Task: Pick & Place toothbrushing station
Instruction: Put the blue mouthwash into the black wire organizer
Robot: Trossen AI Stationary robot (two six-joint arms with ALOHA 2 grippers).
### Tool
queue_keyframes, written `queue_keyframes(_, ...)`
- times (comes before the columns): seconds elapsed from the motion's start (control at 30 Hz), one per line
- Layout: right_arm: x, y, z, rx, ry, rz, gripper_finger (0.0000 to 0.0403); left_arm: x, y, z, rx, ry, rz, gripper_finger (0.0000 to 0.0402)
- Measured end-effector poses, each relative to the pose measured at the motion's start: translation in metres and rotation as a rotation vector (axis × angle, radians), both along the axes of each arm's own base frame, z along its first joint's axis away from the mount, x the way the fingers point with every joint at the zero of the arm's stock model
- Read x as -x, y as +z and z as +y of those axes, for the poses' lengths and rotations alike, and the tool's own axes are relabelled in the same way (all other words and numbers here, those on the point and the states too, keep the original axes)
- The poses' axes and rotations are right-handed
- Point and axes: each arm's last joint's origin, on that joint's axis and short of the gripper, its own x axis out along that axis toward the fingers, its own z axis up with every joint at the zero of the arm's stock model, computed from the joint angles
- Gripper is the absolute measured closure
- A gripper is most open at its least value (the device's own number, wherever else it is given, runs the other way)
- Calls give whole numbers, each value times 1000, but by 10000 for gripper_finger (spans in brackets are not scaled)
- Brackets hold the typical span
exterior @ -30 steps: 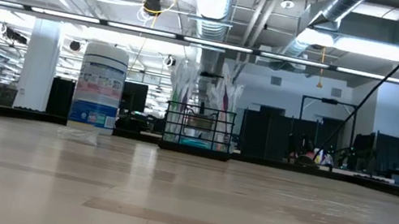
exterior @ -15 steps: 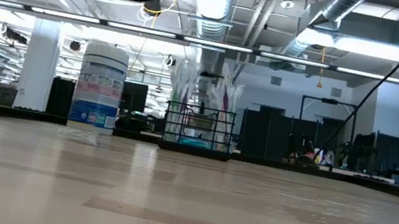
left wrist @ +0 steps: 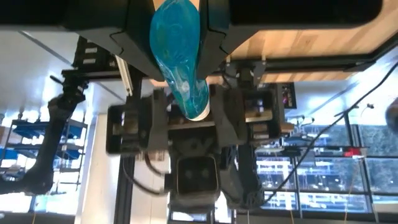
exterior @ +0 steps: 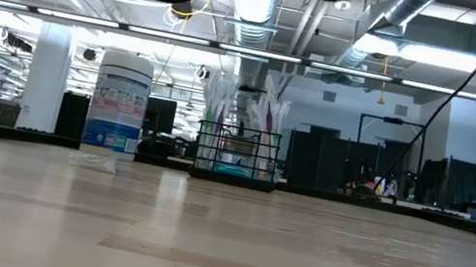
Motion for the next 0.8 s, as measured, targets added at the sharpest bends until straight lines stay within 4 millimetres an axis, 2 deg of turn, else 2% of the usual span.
queue_keyframes(0.8, -5, 2, -12, -2, 12, -37, 242, -5, -4, -2, -23, -1, -15, 335)
